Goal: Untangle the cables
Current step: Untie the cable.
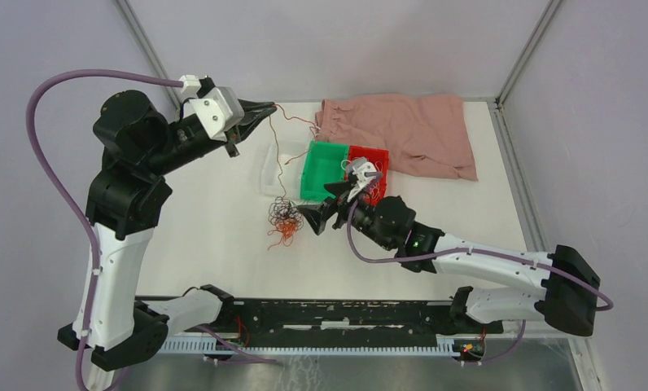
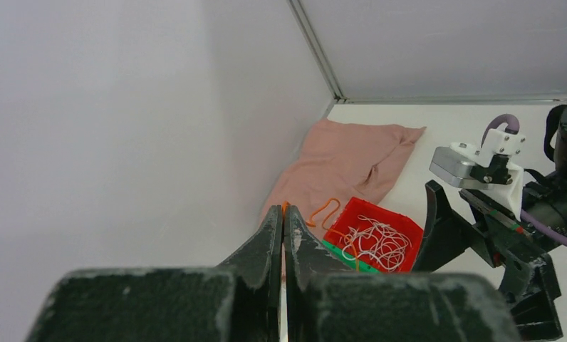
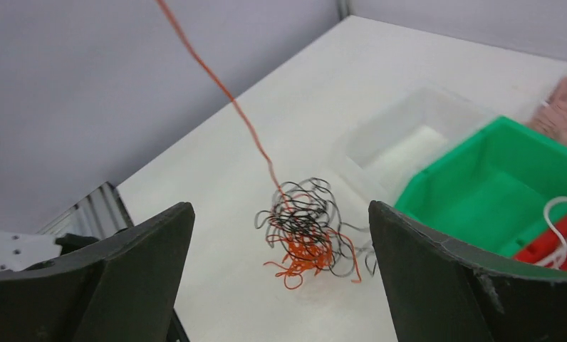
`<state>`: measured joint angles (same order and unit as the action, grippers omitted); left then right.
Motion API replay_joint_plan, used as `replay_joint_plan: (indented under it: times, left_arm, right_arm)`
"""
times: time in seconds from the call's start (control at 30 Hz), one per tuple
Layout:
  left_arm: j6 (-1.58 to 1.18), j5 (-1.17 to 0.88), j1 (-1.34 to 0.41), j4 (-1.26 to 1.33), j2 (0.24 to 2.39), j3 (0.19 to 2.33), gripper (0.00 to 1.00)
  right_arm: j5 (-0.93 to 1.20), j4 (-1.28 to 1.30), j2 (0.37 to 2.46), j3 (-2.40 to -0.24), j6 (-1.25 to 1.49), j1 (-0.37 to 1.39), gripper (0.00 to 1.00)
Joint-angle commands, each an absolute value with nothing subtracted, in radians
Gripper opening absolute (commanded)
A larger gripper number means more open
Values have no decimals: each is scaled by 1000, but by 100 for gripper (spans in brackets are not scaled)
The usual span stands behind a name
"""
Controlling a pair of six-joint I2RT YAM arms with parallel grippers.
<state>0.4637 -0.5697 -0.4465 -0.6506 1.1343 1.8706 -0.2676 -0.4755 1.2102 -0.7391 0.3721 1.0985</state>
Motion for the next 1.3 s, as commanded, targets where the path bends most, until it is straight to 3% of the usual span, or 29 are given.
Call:
replay_joint_plan:
  times: [0.0,0.37,0.57,0.87,1.27]
  left_arm:
    - [470,-612,-450,-626,1115,1864,3]
    - [438,-637,-450,-634,1117,1890,3]
    - [359,-692,-450,-648,1137,1969,3]
    - [334,-624,-451,-595,1137,2037,3]
    - [544,-396,-449,-407,1131,2140,3]
  right_arm:
    - [-24,-417,1215,-851,256,1101,99]
    - [-73,-475,1444,-1035,243,1101,92]
    - [-81,-518,1530,-1028,288,1094,74]
    - [-147,-687,1675,-864,468,1093,73]
    - [-219,-743,1822,-796,590,1093,70]
